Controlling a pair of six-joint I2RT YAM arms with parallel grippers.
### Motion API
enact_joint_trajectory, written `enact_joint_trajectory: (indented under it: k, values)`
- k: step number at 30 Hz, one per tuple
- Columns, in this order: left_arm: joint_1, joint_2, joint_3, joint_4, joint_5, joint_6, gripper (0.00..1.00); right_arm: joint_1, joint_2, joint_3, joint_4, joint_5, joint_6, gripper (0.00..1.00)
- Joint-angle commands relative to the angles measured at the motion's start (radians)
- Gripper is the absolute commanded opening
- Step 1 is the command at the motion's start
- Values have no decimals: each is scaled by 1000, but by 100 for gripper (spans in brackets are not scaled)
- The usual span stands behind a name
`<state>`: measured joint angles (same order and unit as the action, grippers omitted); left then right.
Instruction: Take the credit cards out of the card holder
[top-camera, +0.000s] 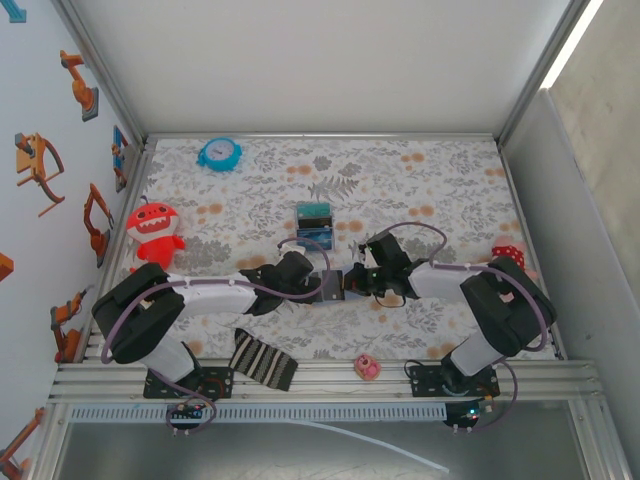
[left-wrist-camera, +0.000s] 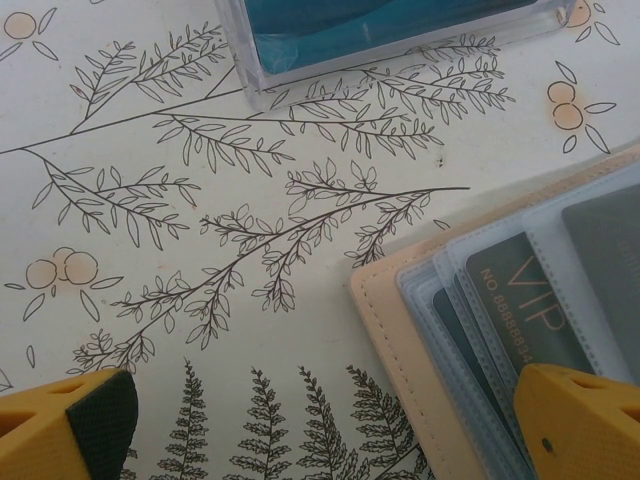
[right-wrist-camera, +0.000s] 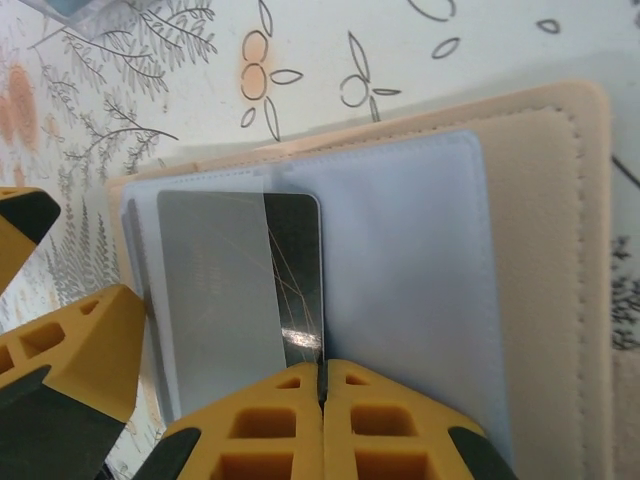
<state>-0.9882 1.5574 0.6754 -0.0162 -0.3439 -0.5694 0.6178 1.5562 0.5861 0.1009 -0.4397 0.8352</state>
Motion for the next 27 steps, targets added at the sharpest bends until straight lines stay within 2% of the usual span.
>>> enact_joint_trajectory:
  k: [1,6,18,27]
  values:
    - [-5,1,21,-51,-12,2,97,-5,-22,9,-69,39,-30,0]
    - [-4,-6,24,-53,-7,10,97,-9,-24,8,-42,11,-15,0]
    - [-6,-78,69,-90,-22,52,97,-26,-30,-11,80,-82,42,13]
    - [-5,-23,100,-72,-10,72,97,-27,23,-28,141,-94,64,19]
